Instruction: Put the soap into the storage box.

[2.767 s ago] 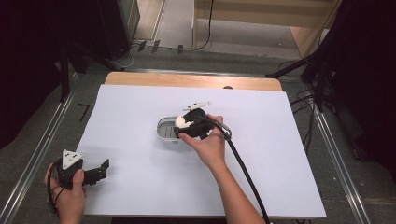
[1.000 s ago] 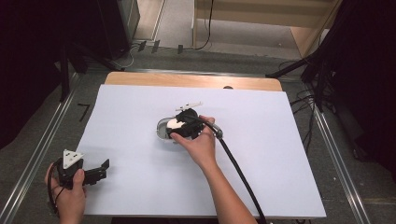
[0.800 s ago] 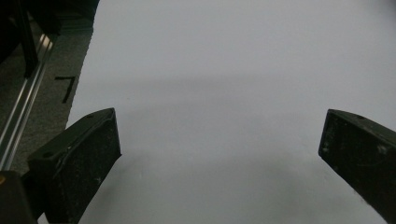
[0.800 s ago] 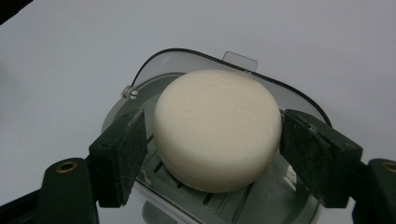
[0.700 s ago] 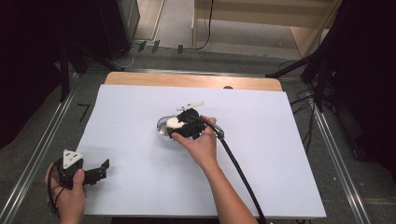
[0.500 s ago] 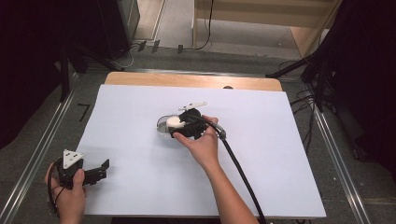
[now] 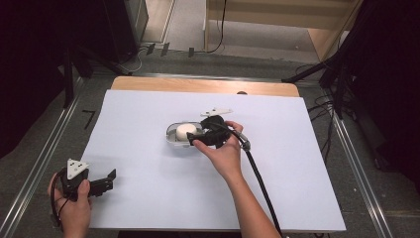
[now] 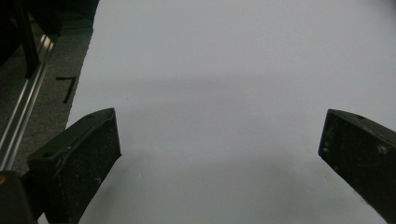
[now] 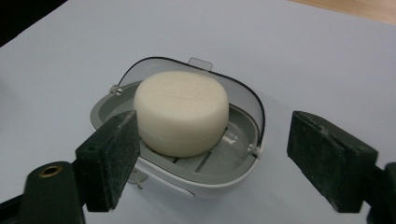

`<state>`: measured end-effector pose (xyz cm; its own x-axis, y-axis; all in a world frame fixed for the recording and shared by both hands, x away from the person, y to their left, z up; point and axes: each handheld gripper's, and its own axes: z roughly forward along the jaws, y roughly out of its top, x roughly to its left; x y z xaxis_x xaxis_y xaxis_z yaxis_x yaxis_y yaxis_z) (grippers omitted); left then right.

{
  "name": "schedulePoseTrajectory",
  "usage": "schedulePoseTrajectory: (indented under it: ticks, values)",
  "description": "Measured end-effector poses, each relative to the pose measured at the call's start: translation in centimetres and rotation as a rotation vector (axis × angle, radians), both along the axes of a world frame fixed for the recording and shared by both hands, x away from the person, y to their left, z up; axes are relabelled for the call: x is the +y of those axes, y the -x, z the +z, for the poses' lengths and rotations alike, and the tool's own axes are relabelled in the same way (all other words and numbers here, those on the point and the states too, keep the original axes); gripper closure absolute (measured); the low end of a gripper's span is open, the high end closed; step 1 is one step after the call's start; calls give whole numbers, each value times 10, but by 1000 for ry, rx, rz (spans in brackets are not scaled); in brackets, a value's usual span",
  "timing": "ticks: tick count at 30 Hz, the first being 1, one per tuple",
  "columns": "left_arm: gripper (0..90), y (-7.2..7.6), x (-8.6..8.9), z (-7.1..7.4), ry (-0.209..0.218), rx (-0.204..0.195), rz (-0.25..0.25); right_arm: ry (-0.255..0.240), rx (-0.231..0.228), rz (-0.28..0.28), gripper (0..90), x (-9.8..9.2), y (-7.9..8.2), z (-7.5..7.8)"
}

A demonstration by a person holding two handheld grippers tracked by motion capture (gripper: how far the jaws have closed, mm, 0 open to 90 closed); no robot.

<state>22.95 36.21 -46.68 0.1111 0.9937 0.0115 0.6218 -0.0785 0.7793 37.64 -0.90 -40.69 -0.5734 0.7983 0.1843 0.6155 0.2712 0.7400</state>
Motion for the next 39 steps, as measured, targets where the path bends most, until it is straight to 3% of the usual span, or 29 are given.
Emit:
schedulePoseTrajectory:
  ticks: [10,29,39]
  values:
    - [0,0,0,0,-2,2,0,-16,-5,-44,82,-29,2,1]
    - [0,0,-1,0,-4,-1,-1,-26,-9,-102,50,-78,10,-5]
    - [0,1,0,0,2,-9,-1,-13,3,-138,45,-107,17,-18]
